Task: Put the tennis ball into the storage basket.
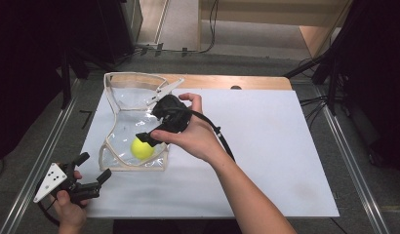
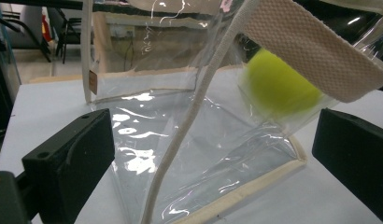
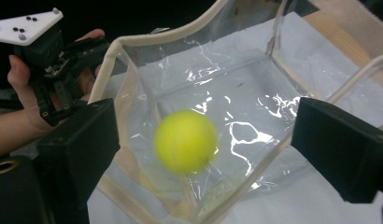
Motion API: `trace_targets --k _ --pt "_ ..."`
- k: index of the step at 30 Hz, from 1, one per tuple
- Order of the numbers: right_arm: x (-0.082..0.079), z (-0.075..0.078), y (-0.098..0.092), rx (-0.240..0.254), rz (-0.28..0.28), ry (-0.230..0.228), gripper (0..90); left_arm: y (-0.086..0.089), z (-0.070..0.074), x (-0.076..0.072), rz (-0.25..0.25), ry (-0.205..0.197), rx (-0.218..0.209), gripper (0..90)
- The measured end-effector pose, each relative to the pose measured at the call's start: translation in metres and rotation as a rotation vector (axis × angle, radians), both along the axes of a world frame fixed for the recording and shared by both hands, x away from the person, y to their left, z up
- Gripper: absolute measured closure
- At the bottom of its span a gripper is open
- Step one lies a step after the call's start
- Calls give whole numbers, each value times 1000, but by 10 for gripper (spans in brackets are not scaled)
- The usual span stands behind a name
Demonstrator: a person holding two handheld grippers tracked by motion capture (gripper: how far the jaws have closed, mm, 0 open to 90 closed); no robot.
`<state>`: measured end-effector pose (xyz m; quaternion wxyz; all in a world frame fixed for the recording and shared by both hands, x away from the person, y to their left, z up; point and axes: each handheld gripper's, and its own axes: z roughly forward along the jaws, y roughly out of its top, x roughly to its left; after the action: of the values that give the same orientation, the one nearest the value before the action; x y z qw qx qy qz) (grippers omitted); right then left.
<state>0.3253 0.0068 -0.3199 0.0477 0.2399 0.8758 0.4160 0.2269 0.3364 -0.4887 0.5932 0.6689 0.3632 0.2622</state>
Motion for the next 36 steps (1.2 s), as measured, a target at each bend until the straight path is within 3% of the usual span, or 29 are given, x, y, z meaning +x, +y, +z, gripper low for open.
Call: trace_targets --k 9,36 --pt "-2 2 -29 43 -30 -14 10 0 0 0 0 0 3 0" --pt "-9 -31 -114 100 -165 -33 10 -1 0 1 4 -1 16 0"
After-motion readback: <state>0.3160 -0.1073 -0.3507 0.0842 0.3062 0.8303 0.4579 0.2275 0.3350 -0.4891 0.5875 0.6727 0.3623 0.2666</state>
